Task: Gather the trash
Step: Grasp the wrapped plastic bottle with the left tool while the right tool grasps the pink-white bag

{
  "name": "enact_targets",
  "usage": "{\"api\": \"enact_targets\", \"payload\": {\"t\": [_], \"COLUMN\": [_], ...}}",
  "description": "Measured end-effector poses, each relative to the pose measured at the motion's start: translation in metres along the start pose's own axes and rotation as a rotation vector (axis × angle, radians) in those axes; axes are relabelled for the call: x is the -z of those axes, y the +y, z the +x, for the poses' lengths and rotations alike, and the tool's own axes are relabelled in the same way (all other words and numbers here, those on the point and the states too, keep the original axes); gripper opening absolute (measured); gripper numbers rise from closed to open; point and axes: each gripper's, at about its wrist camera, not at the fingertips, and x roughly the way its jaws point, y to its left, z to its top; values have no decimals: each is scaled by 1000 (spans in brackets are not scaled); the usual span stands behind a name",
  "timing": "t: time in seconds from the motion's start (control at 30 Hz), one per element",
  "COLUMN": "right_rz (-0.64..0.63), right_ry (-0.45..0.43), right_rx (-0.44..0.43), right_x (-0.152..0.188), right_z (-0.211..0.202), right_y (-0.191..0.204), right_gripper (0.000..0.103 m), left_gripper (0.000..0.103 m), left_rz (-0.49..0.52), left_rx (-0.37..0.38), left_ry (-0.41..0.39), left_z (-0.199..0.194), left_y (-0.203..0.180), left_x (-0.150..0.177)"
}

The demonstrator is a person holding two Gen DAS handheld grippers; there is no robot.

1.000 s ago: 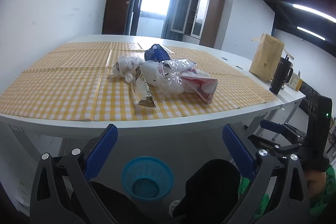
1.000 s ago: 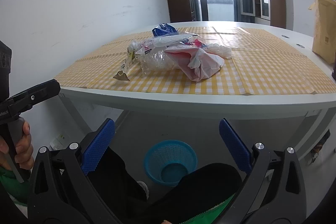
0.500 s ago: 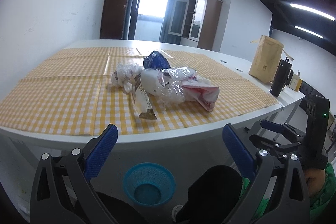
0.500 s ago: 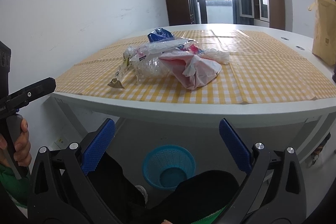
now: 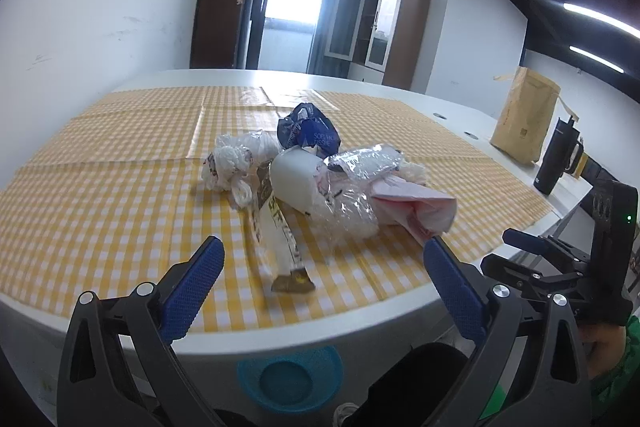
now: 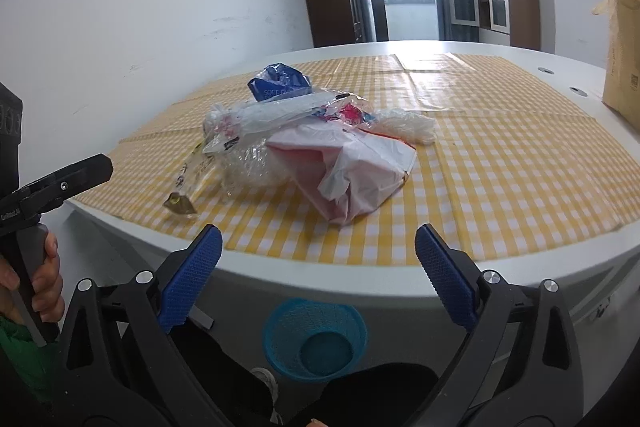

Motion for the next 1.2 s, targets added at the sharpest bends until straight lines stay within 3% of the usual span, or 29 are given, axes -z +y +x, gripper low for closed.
{"api": "enact_targets", "payload": {"t": [0.23,0.43,0.53,0.63,0.7,0.8,0.9,1.2], "right_rz": [12,32,40,36,42,36,39,74], "right_ry": [29,62,79,95,89,76,52,-19], "right_rx": [14,11,7,14,14,18,26,33], "right_x": [-17,-29,-31,-31,-29,-27,-24,-18], "right_z": [28,47,53,57,57,56,51,21], "right_y": [-8,-17,-19,-18,-19,-19,-20,-25], "right_gripper": [85,69,58,42,24,13,10,8], "left_gripper": [97,85,72,50,22,13,8,6], "left_rz": [38,56,44,47,47,30,17,-66], "left_rx": [9,-6,-5,1,-13,-21,-22,-9], "left_ry": [42,83,115,141,150,115,69,-53], "left_z": [37,68,83,92,96,91,82,37], "left_y": [-5,-6,-3,-2,-1,0,0,4], "left_x": [-18,-29,-33,-32,-31,-30,-32,-40]}}
